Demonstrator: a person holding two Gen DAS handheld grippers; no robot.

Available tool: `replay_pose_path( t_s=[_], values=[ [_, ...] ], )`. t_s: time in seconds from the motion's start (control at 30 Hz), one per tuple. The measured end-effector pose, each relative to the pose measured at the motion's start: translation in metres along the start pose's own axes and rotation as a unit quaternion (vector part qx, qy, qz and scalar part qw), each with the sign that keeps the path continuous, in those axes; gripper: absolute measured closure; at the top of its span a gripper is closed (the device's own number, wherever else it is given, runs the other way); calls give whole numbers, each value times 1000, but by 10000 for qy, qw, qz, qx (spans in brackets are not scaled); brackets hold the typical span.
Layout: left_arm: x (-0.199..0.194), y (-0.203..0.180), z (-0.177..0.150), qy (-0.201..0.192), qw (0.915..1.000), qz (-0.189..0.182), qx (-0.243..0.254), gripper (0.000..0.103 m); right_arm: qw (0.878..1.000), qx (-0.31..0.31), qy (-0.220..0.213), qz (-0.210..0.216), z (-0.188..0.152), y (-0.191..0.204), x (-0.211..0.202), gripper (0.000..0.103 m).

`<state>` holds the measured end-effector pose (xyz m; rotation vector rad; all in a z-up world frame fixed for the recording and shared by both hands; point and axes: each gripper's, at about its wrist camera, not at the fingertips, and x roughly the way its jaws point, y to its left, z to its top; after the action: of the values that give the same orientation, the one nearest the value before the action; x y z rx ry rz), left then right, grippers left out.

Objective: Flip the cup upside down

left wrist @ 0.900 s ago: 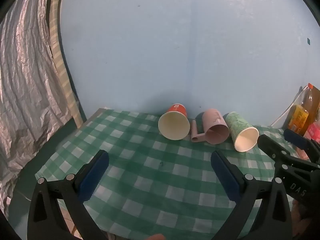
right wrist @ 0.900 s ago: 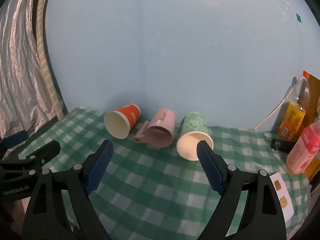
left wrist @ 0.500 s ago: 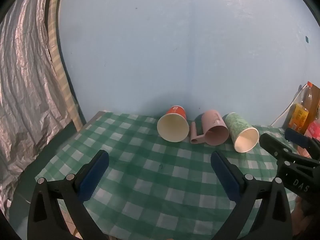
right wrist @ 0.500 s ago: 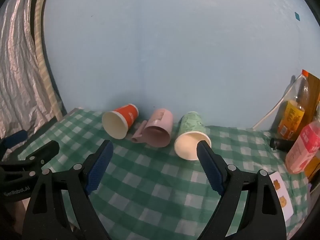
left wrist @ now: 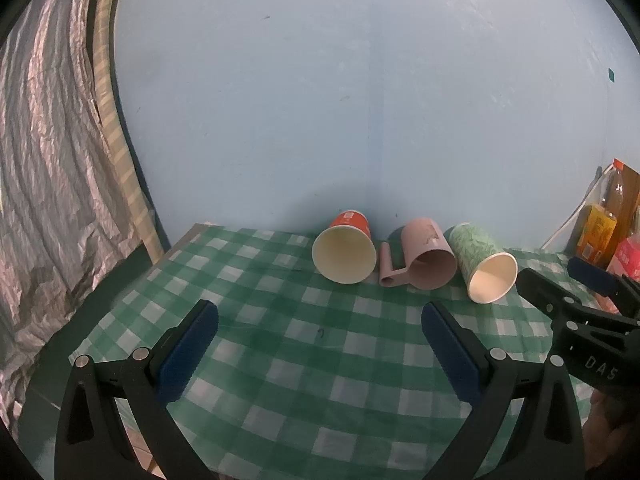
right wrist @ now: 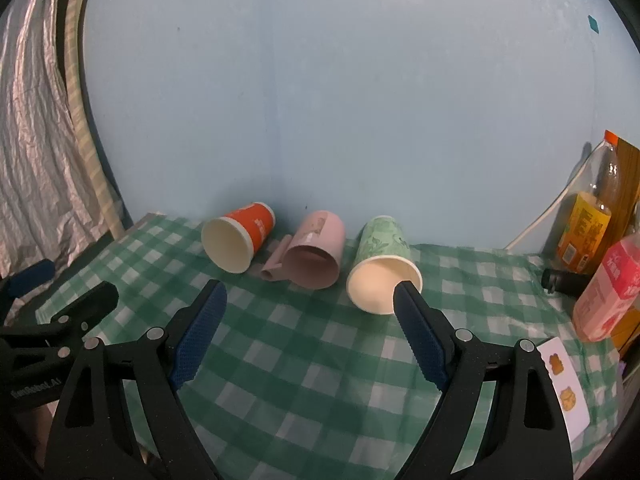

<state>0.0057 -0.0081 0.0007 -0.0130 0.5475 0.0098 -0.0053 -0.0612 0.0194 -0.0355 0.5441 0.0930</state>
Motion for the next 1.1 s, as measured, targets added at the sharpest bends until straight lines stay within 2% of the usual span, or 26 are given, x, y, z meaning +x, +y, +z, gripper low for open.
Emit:
replay_pose_path(
  t_s=[1.1],
  values=[
    [-1, -3, -6, -2, 10000, -12, 0, 0, 10000, 43, 42, -6, -1, -3, 2, 18]
  ],
)
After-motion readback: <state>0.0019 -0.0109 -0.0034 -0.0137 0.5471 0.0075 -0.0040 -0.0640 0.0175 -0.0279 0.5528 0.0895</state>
